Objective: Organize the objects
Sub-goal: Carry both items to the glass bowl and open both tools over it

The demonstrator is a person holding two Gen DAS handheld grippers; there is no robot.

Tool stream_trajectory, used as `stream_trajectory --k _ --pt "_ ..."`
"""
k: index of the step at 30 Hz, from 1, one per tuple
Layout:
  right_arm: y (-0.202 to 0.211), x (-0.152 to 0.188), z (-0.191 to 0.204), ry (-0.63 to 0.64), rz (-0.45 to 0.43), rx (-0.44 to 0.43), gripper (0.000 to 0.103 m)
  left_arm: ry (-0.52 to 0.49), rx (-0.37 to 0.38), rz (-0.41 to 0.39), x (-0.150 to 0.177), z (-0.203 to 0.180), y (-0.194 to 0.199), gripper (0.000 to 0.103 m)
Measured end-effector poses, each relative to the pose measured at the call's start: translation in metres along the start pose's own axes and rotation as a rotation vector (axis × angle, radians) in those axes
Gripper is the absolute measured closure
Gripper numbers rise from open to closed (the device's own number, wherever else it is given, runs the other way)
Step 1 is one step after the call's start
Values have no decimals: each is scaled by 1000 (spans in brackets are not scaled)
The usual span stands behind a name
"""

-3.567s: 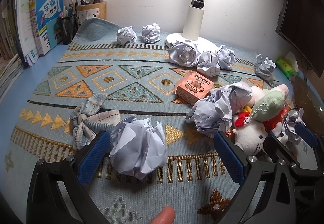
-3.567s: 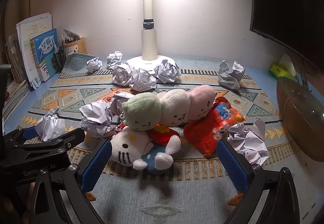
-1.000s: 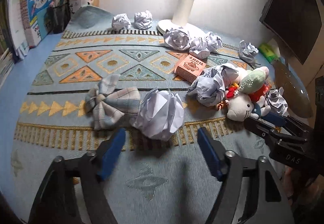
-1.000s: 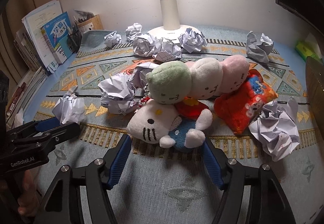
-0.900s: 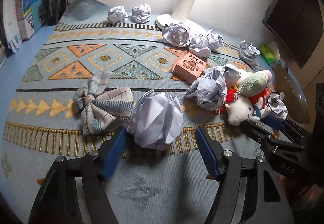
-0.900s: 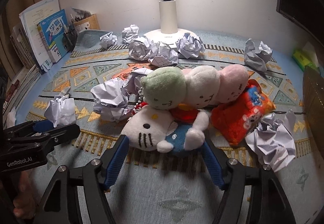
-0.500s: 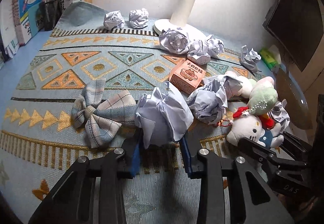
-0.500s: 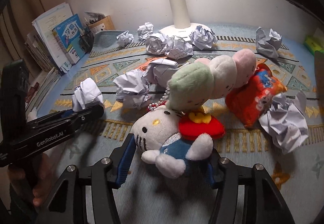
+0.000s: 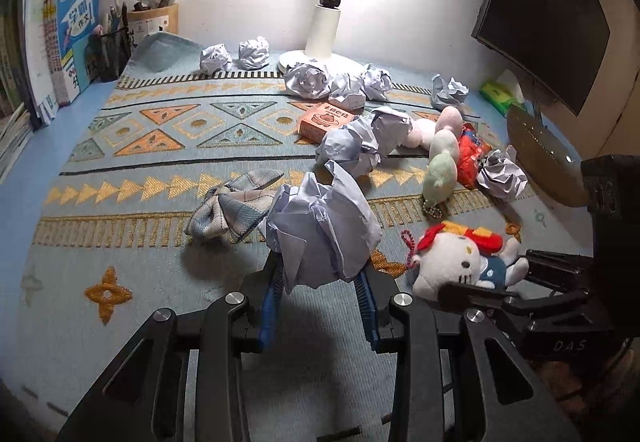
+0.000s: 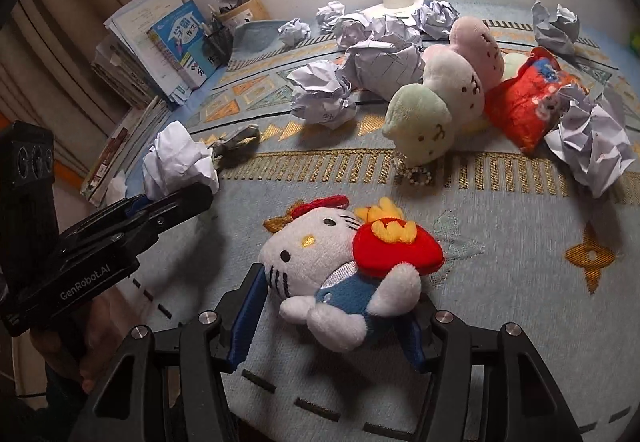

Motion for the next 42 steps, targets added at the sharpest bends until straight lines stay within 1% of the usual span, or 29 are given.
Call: stream_trajectory --k 3,8,11,13,14,16,17,19,21,22,24,25,27,30,34,36,38,39,40,42 --pt "12 2 -7 -12 -48 30 45 0 8 -7 -1 -5 4 72" --pt "44 -6 -22 -34 -120 9 45 -25 -25 -7 -4 -18 4 72" --pt "75 -16 -40 -50 -196 35 45 -65 -7 -28 -15 -38 8 72" --pt "102 -27 -56 -64 -260 48 45 -102 22 -44 -28 -59 12 72" --pt "115 -31 -66 -70 -287 64 45 -121 24 -52 -36 -70 14 72" --pt "143 -39 -92 -95 -344 127 45 -168 18 -67 -54 -93 13 72" --pt "157 -45 -106 -111 -372 158 45 -190 35 -73 -63 -108 11 72" --pt "187 -55 -140 -163 -419 235 45 -236 95 -69 -80 -143 2 72" --pt "211 -63 -183 -238 -453 348 45 -296 138 -78 -97 -183 -9 72" --pt "220 -65 -206 -284 -454 414 45 -330 161 -86 -106 -203 -16 72" --pt "228 -62 -254 -407 -409 556 45 -381 207 -84 -118 -243 -34 72" --pt "229 -59 -272 -449 -399 582 45 -395 222 -78 -122 -261 -45 72" --pt "227 -51 -301 -511 -372 602 45 -410 234 -60 -124 -288 -71 72" --pt "226 -46 -326 -545 -344 622 45 -405 306 -6 -120 -322 -107 72" --pt "230 -46 -342 -561 -347 627 45 -422 345 21 -120 -353 -135 70" --pt "232 -44 -342 -560 -351 634 44 -420 330 20 -124 -362 -144 69" --pt "232 -44 -343 -563 -356 630 44 -414 343 15 -127 -368 -148 68" --pt "232 -45 -345 -564 -359 625 40 -409 359 21 -128 -371 -150 61" --pt "232 -46 -346 -565 -358 620 34 -405 370 31 -129 -372 -153 59" --pt "234 -45 -349 -581 -361 621 31 -402 371 47 -129 -373 -156 57"
Point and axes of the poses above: each gripper's, at about its wrist camera, not at the fingertips, and y roughly against the way its jaws point, z to its left, x to its underside, the point moved 9 cm from there along -y, roughly the way its jaws point, and after that the axes turned 9 degrees about x, right-handed, at the moved point
